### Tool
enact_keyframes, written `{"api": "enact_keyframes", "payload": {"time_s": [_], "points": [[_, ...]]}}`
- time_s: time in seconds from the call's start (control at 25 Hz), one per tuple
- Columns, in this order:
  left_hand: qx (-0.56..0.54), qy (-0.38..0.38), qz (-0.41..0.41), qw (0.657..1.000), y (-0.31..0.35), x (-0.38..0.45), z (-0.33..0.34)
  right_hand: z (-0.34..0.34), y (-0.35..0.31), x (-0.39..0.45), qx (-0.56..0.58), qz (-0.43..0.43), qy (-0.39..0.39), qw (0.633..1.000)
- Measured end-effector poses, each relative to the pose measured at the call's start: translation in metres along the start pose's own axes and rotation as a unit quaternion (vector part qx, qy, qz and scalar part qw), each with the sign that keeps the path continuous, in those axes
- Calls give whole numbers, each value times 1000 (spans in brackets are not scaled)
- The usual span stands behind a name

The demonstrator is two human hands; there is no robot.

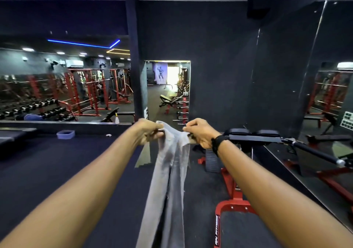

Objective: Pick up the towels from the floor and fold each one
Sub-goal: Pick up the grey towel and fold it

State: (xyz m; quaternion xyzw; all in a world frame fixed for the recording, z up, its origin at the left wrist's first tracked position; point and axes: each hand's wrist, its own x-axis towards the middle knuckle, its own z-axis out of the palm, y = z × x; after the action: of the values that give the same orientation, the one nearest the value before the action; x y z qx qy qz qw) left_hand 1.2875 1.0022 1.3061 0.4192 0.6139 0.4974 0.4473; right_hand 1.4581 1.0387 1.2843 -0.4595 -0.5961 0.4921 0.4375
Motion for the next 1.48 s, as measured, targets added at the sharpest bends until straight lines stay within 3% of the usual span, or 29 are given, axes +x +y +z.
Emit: {"api": "enact_keyframes", "payload": {"time_s": [0.2,0.52,0.6,0.76,0.84,0.92,0.96,1.08,1.16,1.32,1.4,1.48], "points": [[-60,-11,36,997,-14,-3,20,26,-4,-4,64,7,29,998],[-97,-172,191,962,-45,-26,23,14,4,-8,164,52,89,981],[-87,-155,228,957,-53,-25,32,11,4,-7,215,69,97,969],[-14,-6,293,956,-58,-9,43,8,2,-14,218,63,68,972],[-5,28,298,954,-56,-3,42,0,1,-18,155,44,15,987],[-36,49,299,952,-48,1,37,-16,4,-22,-9,15,-84,996],[-62,65,294,952,-42,4,33,-24,9,-22,-128,11,-133,983],[-117,101,301,941,-25,17,13,-47,28,-23,-458,46,-194,866],[-13,104,350,931,-21,21,-6,-59,36,-20,-481,28,-166,861],[296,53,461,835,-27,20,-46,-81,19,-16,-322,-84,-77,940],[340,28,494,800,-31,20,-58,-85,8,-16,-286,-118,-58,949],[336,29,509,792,-30,21,-63,-86,3,-15,-265,-137,-45,953]]}}
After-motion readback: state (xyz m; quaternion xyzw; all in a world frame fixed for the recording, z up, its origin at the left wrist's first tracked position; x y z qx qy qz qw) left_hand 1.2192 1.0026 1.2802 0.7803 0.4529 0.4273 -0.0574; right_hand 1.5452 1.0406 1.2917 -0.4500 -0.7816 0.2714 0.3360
